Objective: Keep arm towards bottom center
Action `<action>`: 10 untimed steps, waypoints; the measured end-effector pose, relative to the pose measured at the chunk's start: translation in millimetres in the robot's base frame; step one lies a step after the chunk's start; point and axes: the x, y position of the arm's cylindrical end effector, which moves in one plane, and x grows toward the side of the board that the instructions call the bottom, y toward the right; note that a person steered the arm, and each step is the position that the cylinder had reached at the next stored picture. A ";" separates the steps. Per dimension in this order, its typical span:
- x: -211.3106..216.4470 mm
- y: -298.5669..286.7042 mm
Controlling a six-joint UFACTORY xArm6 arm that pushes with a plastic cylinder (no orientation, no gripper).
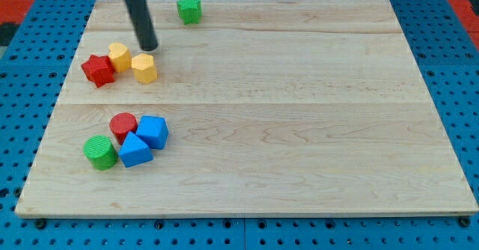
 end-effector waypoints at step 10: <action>75.4 271.5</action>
